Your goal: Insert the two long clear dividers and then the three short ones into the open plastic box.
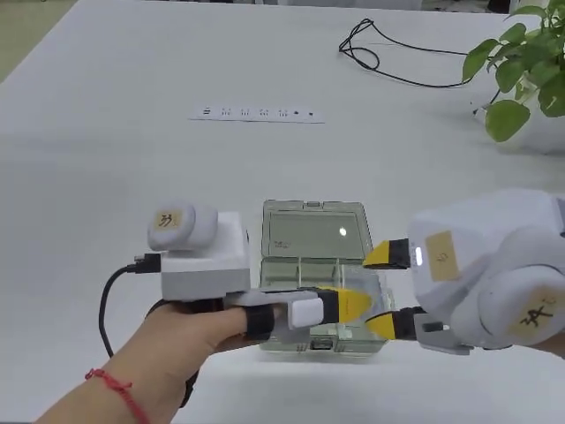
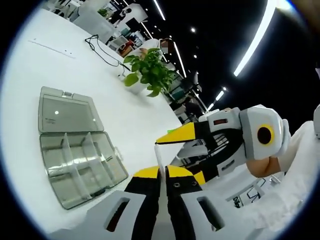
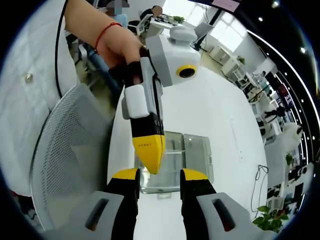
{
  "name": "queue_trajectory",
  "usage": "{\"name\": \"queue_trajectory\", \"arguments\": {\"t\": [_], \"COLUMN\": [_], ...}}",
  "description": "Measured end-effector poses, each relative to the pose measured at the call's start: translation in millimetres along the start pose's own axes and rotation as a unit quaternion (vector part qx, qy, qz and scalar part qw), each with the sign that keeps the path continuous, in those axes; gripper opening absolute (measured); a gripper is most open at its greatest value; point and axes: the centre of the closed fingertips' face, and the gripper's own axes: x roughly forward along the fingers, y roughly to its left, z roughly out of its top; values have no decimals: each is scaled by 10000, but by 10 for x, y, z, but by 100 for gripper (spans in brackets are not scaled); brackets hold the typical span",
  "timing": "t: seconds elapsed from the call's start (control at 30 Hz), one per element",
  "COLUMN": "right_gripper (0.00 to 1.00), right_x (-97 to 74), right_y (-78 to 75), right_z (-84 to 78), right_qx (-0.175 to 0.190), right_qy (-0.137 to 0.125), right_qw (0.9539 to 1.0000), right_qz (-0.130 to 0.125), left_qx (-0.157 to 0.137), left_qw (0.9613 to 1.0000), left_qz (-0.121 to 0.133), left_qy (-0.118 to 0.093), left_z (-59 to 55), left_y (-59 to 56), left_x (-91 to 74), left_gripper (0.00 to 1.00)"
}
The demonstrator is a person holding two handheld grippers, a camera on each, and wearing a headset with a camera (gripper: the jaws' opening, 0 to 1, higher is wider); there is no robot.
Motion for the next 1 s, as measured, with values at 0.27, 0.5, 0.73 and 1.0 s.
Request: {"name": "queue_trajectory", "arguments": {"t": [0.27, 0.5, 0.73, 1.0], "right_gripper": [33, 33, 34, 25], "right_x": [-4, -15, -103, -287], "right_y": [11, -13, -96, -33], "right_z": [8, 33, 62, 149], "right_qx": [-90, -68, 192, 940], "right_qy": [15, -31, -248, -919], "right_qw": [9999, 9999, 9995, 9869], "right_qz": [-42, -73, -37, 938], "left_qx": [-111, -140, 460, 1949], "left_qw": [9999, 9998, 9989, 9797], "left_qz": [25, 84, 109, -322], "left_qy": [-55, -112, -31, 338], "left_z": [-8, -13, -19, -148], "left_y": [3, 39, 46, -136], "left_x": [-7, -23, -58, -89], "left_gripper": [0, 0, 0, 0]}}
